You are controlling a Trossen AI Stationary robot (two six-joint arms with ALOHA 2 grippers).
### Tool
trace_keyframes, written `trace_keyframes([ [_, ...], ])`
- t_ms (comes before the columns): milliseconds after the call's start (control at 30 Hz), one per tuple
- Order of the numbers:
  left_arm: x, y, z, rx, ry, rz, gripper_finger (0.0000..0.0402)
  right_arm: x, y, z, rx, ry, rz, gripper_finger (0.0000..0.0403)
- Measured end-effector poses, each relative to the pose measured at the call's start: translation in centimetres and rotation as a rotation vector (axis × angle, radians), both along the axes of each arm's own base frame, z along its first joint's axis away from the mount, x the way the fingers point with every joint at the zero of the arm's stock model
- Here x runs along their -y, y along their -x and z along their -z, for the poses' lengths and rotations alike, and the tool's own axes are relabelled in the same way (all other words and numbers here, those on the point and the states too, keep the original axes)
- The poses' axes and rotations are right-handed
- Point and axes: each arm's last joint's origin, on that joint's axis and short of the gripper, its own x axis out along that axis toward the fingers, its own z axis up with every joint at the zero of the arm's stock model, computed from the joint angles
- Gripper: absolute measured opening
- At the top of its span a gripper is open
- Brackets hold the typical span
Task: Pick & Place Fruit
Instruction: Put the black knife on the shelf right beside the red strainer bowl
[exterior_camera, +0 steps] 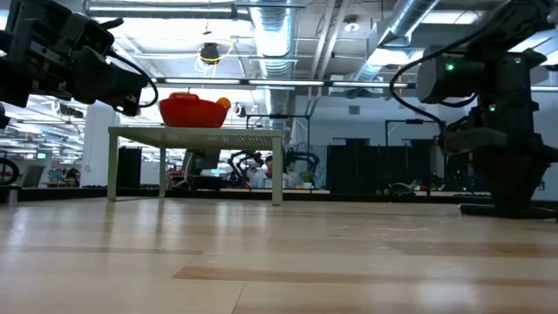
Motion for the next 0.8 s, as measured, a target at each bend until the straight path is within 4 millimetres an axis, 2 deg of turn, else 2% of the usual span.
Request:
trace_keyframes([
  [133,0.0,0.0,0.0,-0.001,0.006,-0.001,0.0002,0.0,0.1,-0.7,0.051,-0.003,0.005,0.0084],
  [300,0.0,0.0,0.0,-0.002,0.01,-0.002,0.0002,-0.1,-1.6,-2.9,0.214,-0.027,0.023,0.0084],
  [400,0.0,0.0,0.0,-0.003,0.022,-0.005,0.0002,-0.1,-4.3,-5.3,0.426,-0.044,0.007,0.0084],
  [600,0.0,0.0,0.0,-0.002,0.028,-0.005,0.0002,0.6,-11.1,-12.0,0.958,-0.009,-0.075,0.0084],
  [700,0.0,0.0,-0.1,0.006,0.025,-0.005,0.0002,2.2,-14.0,-14.9,1.095,0.029,-0.041,0.0084],
  [800,0.0,0.0,-0.2,0.015,0.023,-0.005,0.0002,4.6,-16.8,-17.4,1.157,0.073,0.012,0.0084],
])
